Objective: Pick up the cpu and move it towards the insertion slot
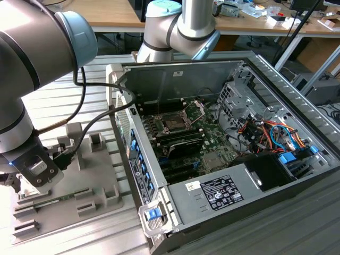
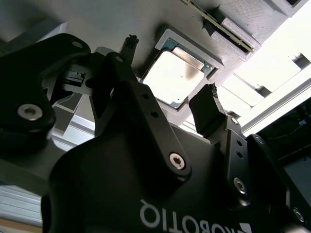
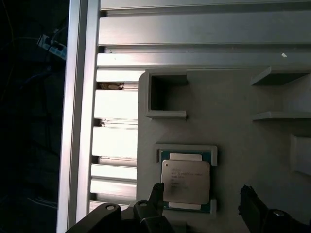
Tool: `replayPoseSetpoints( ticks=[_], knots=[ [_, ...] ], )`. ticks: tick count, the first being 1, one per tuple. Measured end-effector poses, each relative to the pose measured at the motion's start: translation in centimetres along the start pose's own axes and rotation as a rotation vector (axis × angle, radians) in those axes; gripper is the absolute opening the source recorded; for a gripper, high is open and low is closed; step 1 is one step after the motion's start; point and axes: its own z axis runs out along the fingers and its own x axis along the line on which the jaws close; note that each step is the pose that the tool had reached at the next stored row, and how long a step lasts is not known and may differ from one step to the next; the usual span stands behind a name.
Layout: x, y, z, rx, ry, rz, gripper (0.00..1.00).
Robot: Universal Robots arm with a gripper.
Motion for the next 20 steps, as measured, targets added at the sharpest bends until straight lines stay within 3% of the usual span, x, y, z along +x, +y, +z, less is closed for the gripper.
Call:
replayPoseSetpoints(
  ticks=[20],
  knots=[
    [0.14,0.00,0.52,0.0000,-0.0001,0.000,0.72]
  ],
)
